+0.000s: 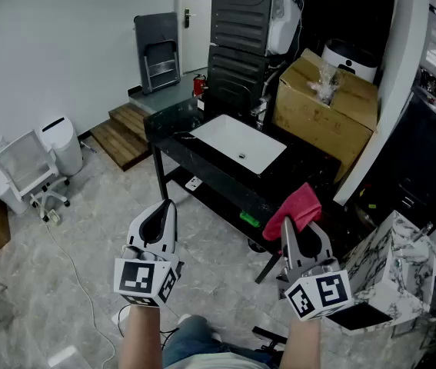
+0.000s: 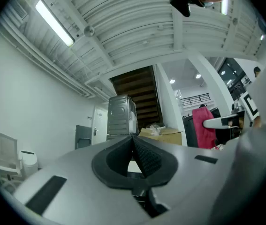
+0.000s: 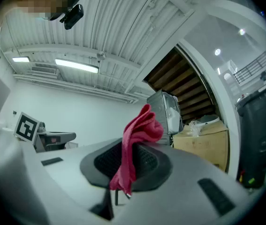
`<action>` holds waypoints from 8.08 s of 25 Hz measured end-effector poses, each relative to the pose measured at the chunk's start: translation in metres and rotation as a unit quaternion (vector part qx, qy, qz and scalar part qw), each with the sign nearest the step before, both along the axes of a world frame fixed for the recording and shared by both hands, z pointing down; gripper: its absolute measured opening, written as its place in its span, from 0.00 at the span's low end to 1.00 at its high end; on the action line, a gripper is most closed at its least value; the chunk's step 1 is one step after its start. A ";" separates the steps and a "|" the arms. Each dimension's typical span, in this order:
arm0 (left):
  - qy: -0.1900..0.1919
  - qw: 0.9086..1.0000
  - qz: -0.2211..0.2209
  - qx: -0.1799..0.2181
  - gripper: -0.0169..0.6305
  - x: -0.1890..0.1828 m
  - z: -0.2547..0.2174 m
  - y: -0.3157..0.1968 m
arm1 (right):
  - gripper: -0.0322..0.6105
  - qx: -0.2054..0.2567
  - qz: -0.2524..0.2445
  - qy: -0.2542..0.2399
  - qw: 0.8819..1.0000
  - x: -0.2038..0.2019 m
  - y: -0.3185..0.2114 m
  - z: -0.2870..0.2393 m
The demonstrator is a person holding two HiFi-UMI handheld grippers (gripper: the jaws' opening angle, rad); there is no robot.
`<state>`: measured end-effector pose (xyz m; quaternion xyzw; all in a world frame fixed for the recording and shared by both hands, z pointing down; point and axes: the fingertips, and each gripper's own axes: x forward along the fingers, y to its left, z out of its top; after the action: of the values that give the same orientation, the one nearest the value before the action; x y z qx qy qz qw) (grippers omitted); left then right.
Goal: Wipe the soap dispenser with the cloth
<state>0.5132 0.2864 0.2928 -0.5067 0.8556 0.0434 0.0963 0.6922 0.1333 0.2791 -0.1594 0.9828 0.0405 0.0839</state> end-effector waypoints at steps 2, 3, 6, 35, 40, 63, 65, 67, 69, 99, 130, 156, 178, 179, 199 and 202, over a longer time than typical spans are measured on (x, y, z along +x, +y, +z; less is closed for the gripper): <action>-0.005 1.000 -0.003 -0.005 0.05 -0.002 -0.001 -0.001 | 0.13 -0.002 -0.002 -0.005 1.000 -0.001 -0.002 0.000; -0.009 1.000 -0.004 -0.008 0.05 -0.004 -0.002 -0.002 | 0.13 -0.002 -0.002 -0.007 1.000 -0.002 -0.003 0.000; -0.027 0.999 -0.008 -0.018 0.05 -0.010 -0.005 -0.005 | 0.13 0.014 0.007 -0.001 1.000 -0.007 -0.008 -0.001; 0.023 0.998 0.051 0.030 0.05 -0.377 0.008 -0.083 | 0.13 0.082 0.008 0.090 0.993 -0.389 -0.074 0.013; 0.029 0.991 0.120 0.052 0.05 -0.416 0.007 -0.097 | 0.13 0.081 0.014 0.108 0.991 -0.438 -0.082 0.019; 0.102 0.972 0.209 0.038 0.64 -0.596 0.052 -0.253 | 0.13 0.007 0.054 0.085 0.995 -0.616 -0.237 0.057; 0.110 0.964 0.232 0.074 0.64 -0.616 0.044 -0.274 | 0.13 -0.006 0.070 0.083 0.994 -0.627 -0.258 0.062; 0.121 0.950 0.254 0.136 0.64 -0.635 0.032 -0.288 | 0.13 -0.016 0.086 0.084 0.993 -0.637 -0.277 0.066; 0.122 0.943 0.258 0.169 0.64 -0.652 0.026 -0.304 | 0.13 -0.023 0.100 0.085 0.991 -0.643 -0.294 0.069; 0.039 0.868 0.475 -0.136 0.63 -0.669 0.118 -0.539 | 0.13 -0.031 0.257 0.122 0.958 -0.671 -0.347 0.070; -0.006 0.825 0.543 -0.155 0.18 -0.642 0.158 -0.632 | 0.13 -0.057 0.358 0.196 0.911 -0.637 -0.348 0.099; 0.008 0.812 0.556 -0.177 0.18 -0.641 0.159 -0.627 | 0.13 -0.057 0.343 0.176 0.921 -0.640 -0.341 0.093; 0.033 0.824 0.544 -0.155 0.18 -0.612 0.023 -0.573 | 0.13 -0.023 0.309 0.114 0.944 -0.651 -0.335 0.055; 0.040 0.823 0.546 -0.154 0.18 -0.610 0.017 -0.571 | 0.13 -0.021 0.306 0.112 0.945 -0.653 -0.334 0.053; 0.083 0.800 0.562 -0.192 0.17 -0.567 0.000 -0.556 | 0.13 0.009 0.229 0.116 0.966 -0.716 -0.325 0.047; 0.080 0.804 0.557 -0.192 0.17 -0.565 -0.001 -0.556 | 0.13 0.004 0.245 0.116 0.962 -0.716 -0.335 0.051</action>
<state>-0.0518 -0.2701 0.2921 -0.8990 0.4217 -0.0356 -0.1122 -0.0241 -0.2017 0.3306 -0.3893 0.9164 0.0824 -0.0429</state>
